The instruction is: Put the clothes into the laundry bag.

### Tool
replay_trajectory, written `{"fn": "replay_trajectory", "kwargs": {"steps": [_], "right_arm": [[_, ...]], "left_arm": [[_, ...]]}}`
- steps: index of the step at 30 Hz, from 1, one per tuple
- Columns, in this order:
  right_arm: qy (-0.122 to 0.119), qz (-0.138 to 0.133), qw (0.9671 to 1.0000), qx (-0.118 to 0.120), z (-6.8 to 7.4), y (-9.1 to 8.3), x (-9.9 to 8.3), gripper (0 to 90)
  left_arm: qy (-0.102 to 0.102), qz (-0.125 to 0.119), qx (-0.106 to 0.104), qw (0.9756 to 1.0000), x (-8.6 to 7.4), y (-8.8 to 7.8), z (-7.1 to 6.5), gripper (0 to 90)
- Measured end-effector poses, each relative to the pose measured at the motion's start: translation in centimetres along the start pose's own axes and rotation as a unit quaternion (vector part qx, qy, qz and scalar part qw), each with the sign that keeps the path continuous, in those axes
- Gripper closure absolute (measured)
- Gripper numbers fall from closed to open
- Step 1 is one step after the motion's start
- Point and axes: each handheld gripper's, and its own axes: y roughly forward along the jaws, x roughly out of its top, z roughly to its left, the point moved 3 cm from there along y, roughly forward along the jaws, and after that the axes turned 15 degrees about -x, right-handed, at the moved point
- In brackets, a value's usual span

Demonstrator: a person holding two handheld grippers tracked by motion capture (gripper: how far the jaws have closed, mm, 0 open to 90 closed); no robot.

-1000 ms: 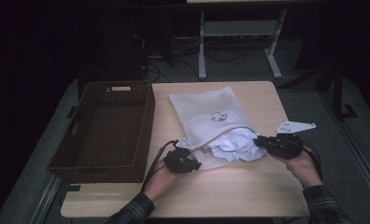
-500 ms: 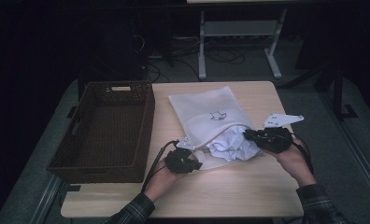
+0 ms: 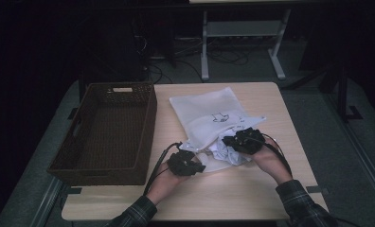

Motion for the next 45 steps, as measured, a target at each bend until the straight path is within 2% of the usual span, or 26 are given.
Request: {"fn": "replay_trajectory", "kwargs": {"steps": [7,13,19,32,36,40,42,45], "right_arm": [[-0.016,0.032,0.9994,0.001,1.5,2.5,-0.4,85.0],[-0.028,0.049,0.9984,0.001,2.2,3.4,-1.0,85.2],[-0.016,0.048,0.9987,-0.006,2.2,4.2,-0.9,85.3],[0.028,0.013,0.9991,-0.029,1.5,6.4,-0.1,85.0],[0.029,0.007,0.9988,-0.038,1.7,6.8,0.0,83.9],[0.025,0.005,0.9995,-0.018,1.7,6.2,-0.1,71.4],[0.020,0.002,0.9998,-0.003,1.8,5.6,-0.1,63.8],[0.015,0.002,0.9999,0.008,1.8,4.4,-0.3,57.6]], "left_arm": [[0.002,0.000,0.002,1.0000,0.1,-0.2,-0.1,85.8],[0.004,-0.001,0.001,1.0000,0.1,-0.2,-0.1,85.9],[0.005,0.004,0.000,1.0000,0.1,-0.1,-0.2,86.1],[0.004,0.010,-0.004,0.9999,0.0,0.2,-0.4,86.1],[0.003,0.010,-0.004,0.9999,0.0,0.3,-0.3,86.0],[0.002,0.010,-0.005,0.9999,0.0,0.3,-0.2,85.9],[0.001,0.011,-0.005,0.9999,0.0,0.2,-0.2,85.9],[0.004,0.012,-0.004,0.9999,0.0,0.2,-0.1,85.5]]}}
